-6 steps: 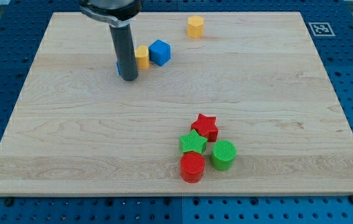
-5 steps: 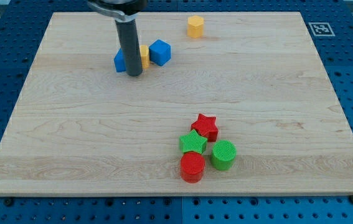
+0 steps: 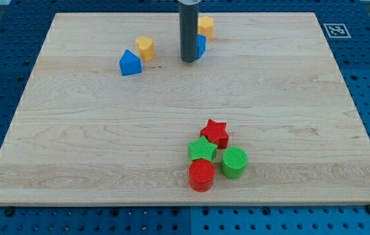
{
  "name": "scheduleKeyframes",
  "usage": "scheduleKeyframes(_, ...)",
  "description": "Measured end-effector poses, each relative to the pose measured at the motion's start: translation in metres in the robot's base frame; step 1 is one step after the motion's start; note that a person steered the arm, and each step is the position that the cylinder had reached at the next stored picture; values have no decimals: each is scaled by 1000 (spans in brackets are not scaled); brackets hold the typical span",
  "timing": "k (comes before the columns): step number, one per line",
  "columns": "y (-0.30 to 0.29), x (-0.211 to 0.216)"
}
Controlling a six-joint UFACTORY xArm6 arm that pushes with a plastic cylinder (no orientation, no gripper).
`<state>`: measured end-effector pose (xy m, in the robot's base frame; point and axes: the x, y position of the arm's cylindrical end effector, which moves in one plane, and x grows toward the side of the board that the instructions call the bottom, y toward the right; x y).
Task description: Move the blue cube left to the yellow hexagon
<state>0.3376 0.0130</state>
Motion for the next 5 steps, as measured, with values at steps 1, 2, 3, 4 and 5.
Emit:
scheduleKeyframes(1,9,0)
scheduleKeyframes(2,11,-3)
scheduleKeyframes(3,14,-19)
scheduleKeyframes(4,14,-32)
scheduleKeyframes(5,14,-43)
